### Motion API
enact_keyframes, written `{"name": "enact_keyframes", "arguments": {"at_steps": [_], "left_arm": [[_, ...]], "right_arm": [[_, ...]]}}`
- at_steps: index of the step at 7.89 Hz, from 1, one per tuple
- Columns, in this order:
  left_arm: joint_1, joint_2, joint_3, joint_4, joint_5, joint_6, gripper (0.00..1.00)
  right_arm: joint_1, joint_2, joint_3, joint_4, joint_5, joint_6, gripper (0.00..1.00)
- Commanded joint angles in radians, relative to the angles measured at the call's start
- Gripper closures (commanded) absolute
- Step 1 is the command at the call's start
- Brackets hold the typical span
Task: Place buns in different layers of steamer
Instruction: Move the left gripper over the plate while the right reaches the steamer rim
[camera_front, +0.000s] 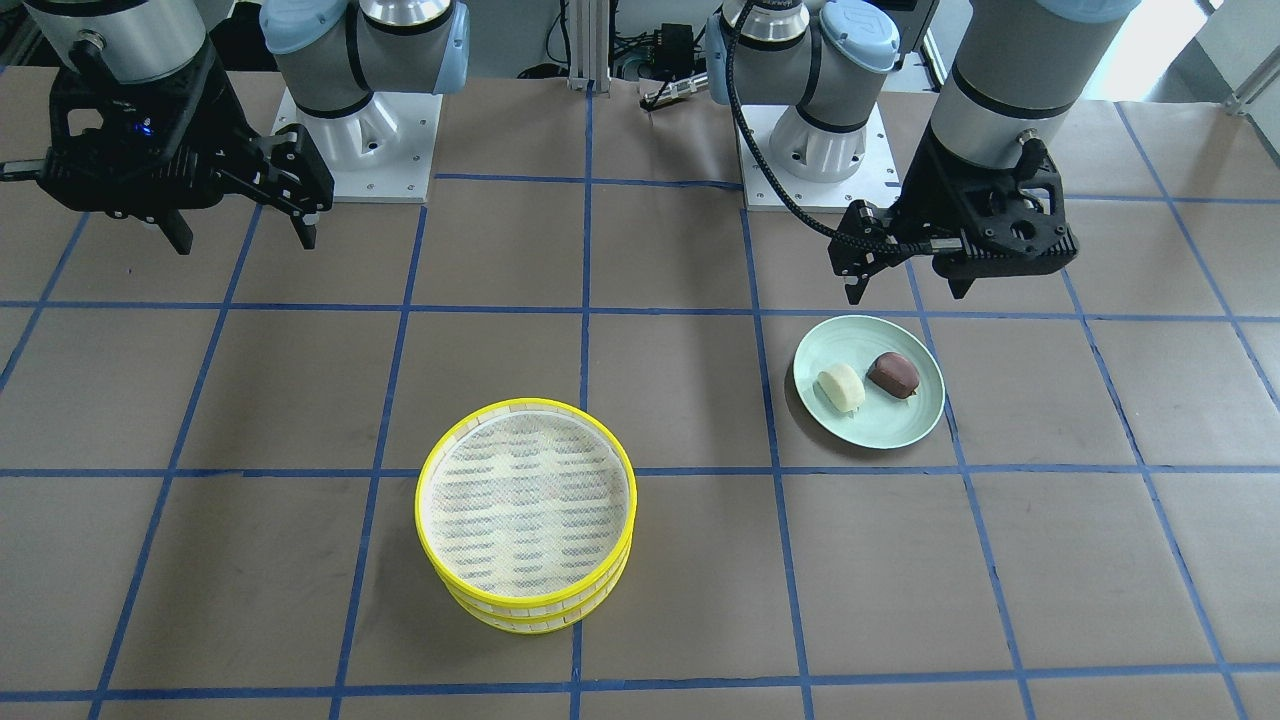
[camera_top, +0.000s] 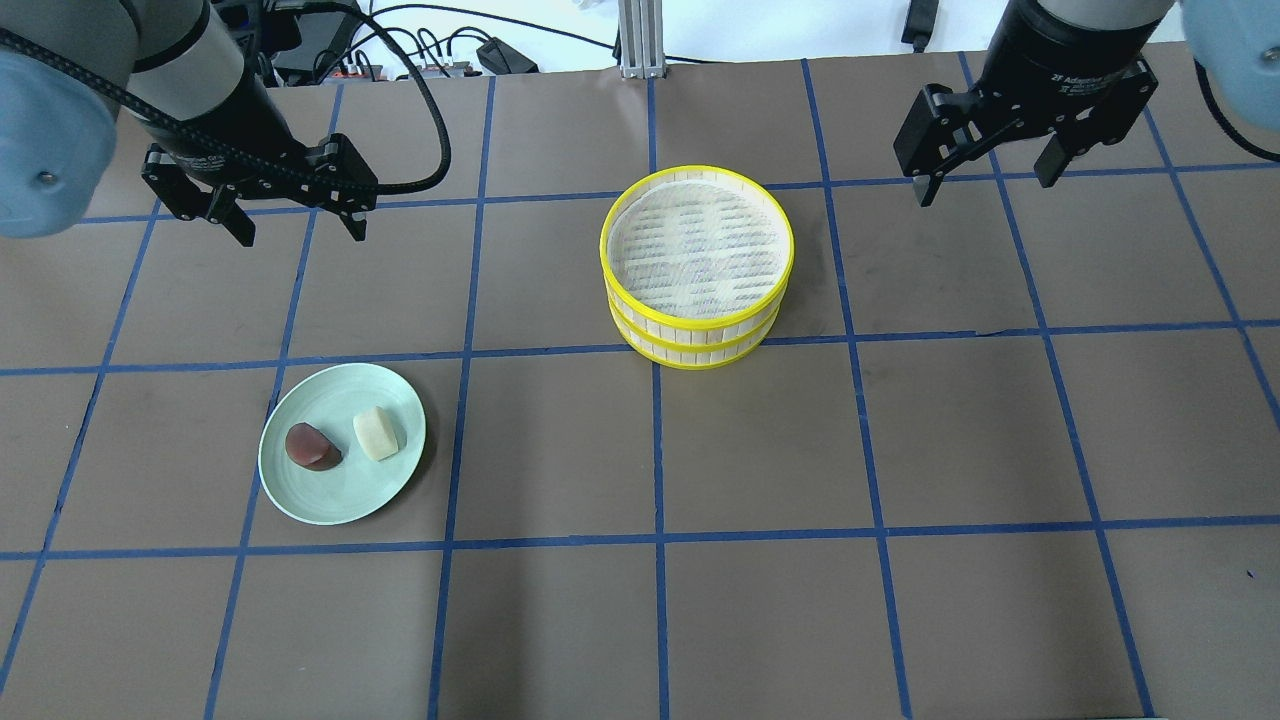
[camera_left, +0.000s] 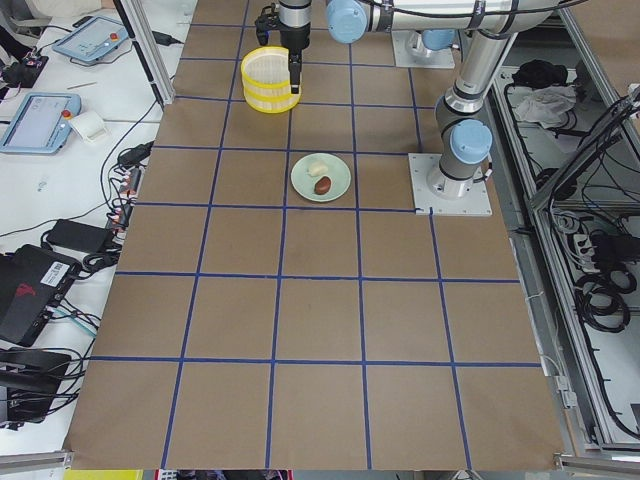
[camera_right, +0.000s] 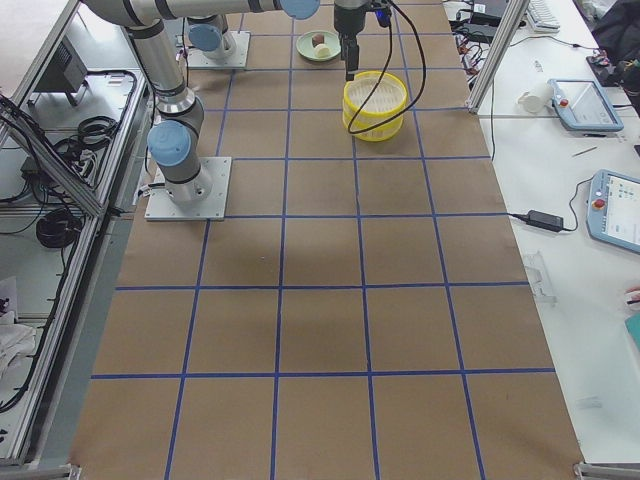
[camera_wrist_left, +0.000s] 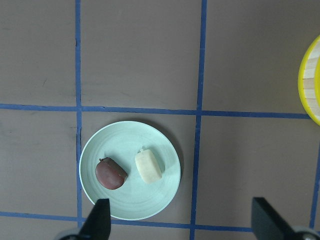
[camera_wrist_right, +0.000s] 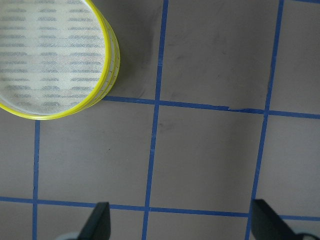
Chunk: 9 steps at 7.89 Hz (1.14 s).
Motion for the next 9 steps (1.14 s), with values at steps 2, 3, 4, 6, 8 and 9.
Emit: {"name": "enact_keyframes", "arguments": {"at_steps": [2,3,4,6,8,9], "left_arm": [[0.033,0.001,0.000,-0.036,0.002,0.008,0.00],[0.087,-0.015,-0.002,-0.036,0.001,0.012,0.00],[0.118,-0.037,-0.024,-0.037,-0.003,0.015,0.00],[0.120,-0.074,-0.138,0.048,-0.012,-0.008,0.00],[0.120,-0.122,-0.166,0.041,-0.001,-0.030,0.00],[0.121,-0.149,-0.178,0.027,-0.003,-0.087,0.00]], "right_arm": [[0.000,0.003,0.000,-0.004,0.000,-0.002,0.00],[0.006,0.009,0.005,-0.021,0.002,0.010,0.00],[0.017,0.034,0.009,-0.088,0.002,0.027,0.00],[0.061,0.127,0.009,-0.211,0.002,0.071,0.00],[0.096,0.231,0.015,-0.328,0.002,0.156,0.00],[0.125,0.282,0.017,-0.390,0.002,0.200,0.00]]}}
